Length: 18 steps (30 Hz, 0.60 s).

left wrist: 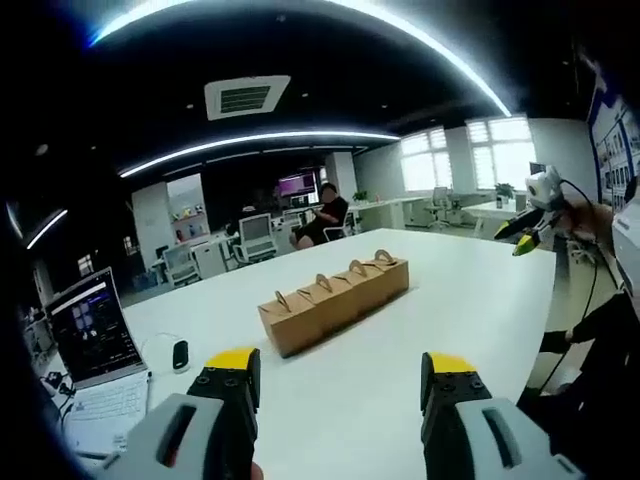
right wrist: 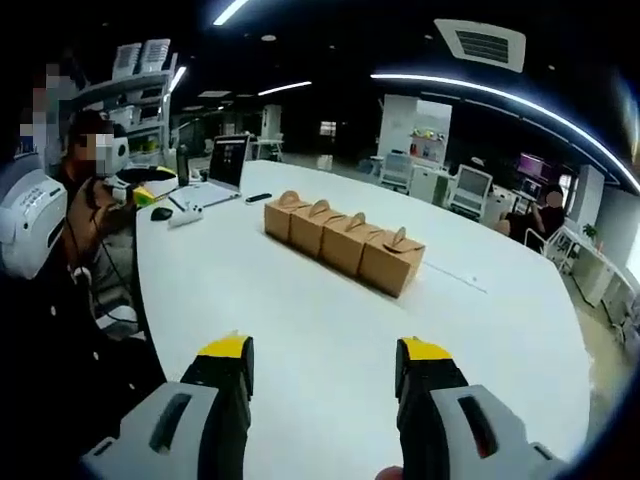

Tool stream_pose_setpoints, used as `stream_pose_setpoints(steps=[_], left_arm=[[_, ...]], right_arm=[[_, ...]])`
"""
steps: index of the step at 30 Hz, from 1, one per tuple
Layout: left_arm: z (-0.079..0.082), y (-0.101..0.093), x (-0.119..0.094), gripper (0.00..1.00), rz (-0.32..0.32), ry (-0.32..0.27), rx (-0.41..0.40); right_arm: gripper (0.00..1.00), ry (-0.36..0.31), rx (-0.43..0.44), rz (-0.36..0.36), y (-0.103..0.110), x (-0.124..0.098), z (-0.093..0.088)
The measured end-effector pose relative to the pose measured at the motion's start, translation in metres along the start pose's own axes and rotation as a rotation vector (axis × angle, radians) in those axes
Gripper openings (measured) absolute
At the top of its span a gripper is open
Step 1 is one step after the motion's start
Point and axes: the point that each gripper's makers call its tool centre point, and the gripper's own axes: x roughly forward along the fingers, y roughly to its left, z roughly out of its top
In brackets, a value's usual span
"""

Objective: Pick up one paper box from the group, open the paper box, and remove the item inside

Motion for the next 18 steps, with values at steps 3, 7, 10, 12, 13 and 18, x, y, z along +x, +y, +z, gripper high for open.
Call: stream_pose_setpoints(steps=[3,7,10,12,13,18], left_arm=[[0.0,-0.002,-0.001,0.65,-0.003,0.002,0.004],[0.001,-0.001,-0.002,0.66,-0.025,0.004,0.012],[0.006,0.005,-0.003,0.65,-0.023,-0.011,-0.007],[0.007,0.009,-0.001,0.65,-0.015,-0.008,-0.002],[0.007,0.011,0.0,0.65,-0.016,-0.007,-0.001],[0.008,0.016,0.005,0.65,-0.021,-0.001,-0.002]], right_arm=[[0.58,0.001,-0.001,-0.007,-0.006,-0.001,0.002],[0.58,0.001,-0.009,-0.01,-0.008,-0.002,0.004],[0.58,0.002,-0.017,-0.007,-0.006,-0.003,0.005],[0.58,-0.002,-0.024,-0.004,-0.004,-0.004,0.008],[0.58,-0.005,-0.026,-0.004,-0.002,-0.005,0.009],[0.57,-0.021,-0.037,0.004,0.005,-0.01,0.017]])
